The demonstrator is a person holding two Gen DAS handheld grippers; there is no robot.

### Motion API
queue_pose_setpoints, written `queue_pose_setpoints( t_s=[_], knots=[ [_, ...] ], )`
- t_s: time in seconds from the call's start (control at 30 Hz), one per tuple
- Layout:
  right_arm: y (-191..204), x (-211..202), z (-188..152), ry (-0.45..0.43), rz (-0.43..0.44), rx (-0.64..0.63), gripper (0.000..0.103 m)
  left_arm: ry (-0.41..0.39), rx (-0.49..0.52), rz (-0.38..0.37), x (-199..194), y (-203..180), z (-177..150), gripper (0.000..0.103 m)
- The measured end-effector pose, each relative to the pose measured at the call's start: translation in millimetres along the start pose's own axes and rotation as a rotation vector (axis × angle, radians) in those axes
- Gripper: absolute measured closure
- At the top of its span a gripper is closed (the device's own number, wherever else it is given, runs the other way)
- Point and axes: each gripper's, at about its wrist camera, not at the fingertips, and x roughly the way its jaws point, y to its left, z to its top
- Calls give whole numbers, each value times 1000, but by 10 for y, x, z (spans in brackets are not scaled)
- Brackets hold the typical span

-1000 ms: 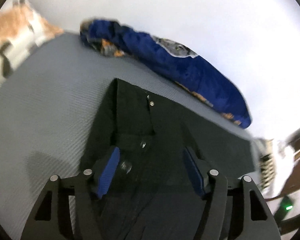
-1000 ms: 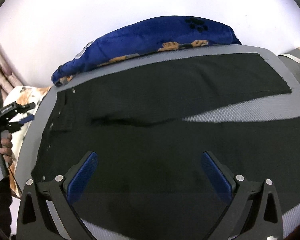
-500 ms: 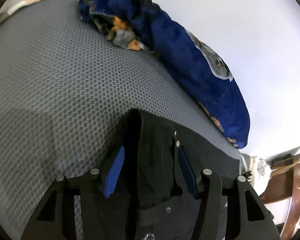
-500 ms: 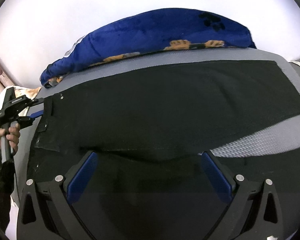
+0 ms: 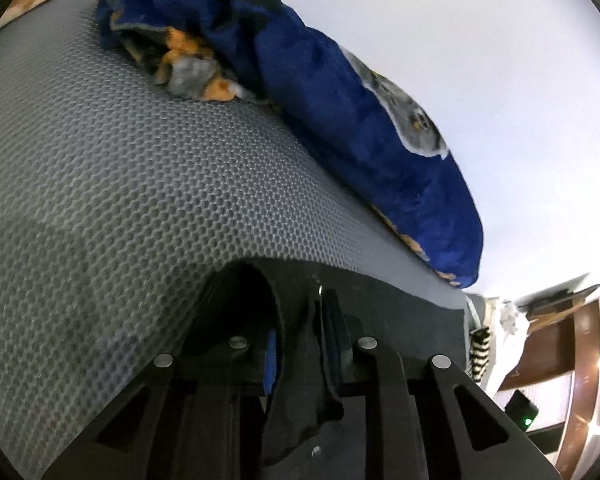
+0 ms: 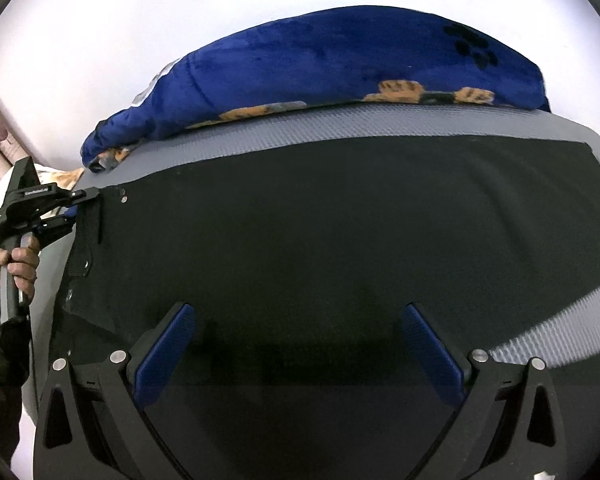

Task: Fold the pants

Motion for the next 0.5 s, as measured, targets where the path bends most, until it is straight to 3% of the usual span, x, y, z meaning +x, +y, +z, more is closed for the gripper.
queue_pose_setpoints(
  t_s=[0.27,0.33,0.5],
  knots=[
    [78,186,466,5,61,-157,0,-6,-45,6,303,-67,20,83],
    [90,222,618,12,84,-225,0,-30,10,18,262,-178,-31,94],
    [67,374,1049,40,139,-426,0,-114,155,-132,-163,-516,-248,94]
  ],
)
